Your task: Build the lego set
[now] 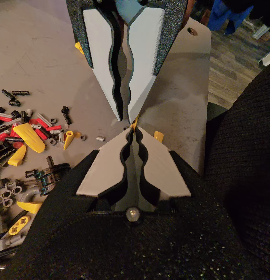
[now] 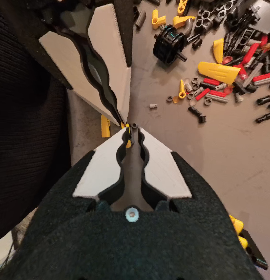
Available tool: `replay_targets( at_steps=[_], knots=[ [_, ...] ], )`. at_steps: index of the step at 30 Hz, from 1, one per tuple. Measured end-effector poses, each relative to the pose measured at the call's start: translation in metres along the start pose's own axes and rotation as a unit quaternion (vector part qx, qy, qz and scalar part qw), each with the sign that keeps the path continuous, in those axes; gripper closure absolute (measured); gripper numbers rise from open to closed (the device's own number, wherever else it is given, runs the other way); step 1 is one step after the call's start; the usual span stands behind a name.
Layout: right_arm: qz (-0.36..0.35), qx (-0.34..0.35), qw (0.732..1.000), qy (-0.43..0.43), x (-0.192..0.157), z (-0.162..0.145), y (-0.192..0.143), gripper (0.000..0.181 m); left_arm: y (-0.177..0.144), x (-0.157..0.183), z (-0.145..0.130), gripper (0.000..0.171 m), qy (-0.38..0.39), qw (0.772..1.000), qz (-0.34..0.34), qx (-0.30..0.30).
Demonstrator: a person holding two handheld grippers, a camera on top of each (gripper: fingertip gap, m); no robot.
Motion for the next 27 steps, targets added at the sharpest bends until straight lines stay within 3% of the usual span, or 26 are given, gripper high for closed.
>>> replay_targets(
  at_steps=[16, 22, 27],
  knots=[
    [0.015, -0.018, 1.0, 0.013, 0.001, 0.001, 0.001, 0.166, 0.001, 0.001, 0.0, 0.171, -0.007, 1.0, -0.013, 0.0],
    [-0.015, -0.033, 0.999, -0.015, -0.008, 0.001, 0.001, 0.181, 0.001, 0.0, -0.001, 0.171, -0.016, 1.0, -0.021, 0.0],
    [-0.059, -0.043, 0.997, -0.038, -0.012, 0.001, 0.002, 0.181, 0.001, 0.001, -0.001, 0.171, -0.016, 1.0, -0.02, -0.001]
  ],
)
Point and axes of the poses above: each gripper's, where its closed fingertips meet, y out along the fingers, z out of its top, x = y × z across the jaws, the point moved 4 cm from there along -y, back along the fingers, and after that the axes turned 14 degrees about y, right-handed, at the moved point
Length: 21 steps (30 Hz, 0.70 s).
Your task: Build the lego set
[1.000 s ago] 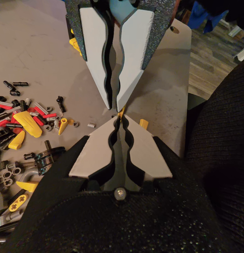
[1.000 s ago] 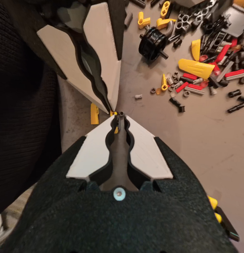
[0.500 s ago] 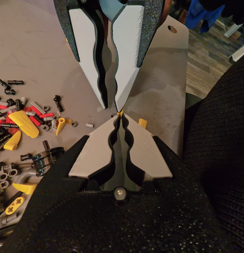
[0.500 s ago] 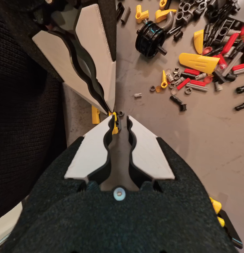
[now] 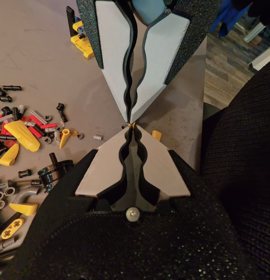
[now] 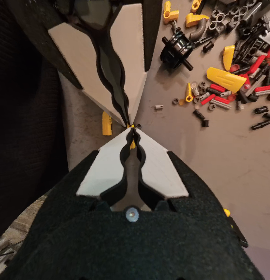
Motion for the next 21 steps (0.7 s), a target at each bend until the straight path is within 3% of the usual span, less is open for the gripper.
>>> replay_targets(
  at_steps=[11, 13, 21],
  knots=[
    [-0.03, -0.035, 0.999, -0.002, -0.0021, 0.0027, 0.0011, 0.181, 0.0003, -0.0001, -0.0006, 0.171, -0.017, 1.0, -0.006, 0.002],
    [-0.015, -0.028, 0.999, 0.014, 0.0011, 0.0042, 0.0071, 0.181, 0.0039, 0.0005, -0.0072, 0.17, -0.02, 0.999, -0.008, -0.027],
    [-0.015, 0.01, 1.0, 0.005, 0.0061, 0.0028, 0.0046, 0.181, 0.0026, -0.0005, -0.006, 0.171, -0.023, 1.0, -0.007, -0.02]
  ],
)
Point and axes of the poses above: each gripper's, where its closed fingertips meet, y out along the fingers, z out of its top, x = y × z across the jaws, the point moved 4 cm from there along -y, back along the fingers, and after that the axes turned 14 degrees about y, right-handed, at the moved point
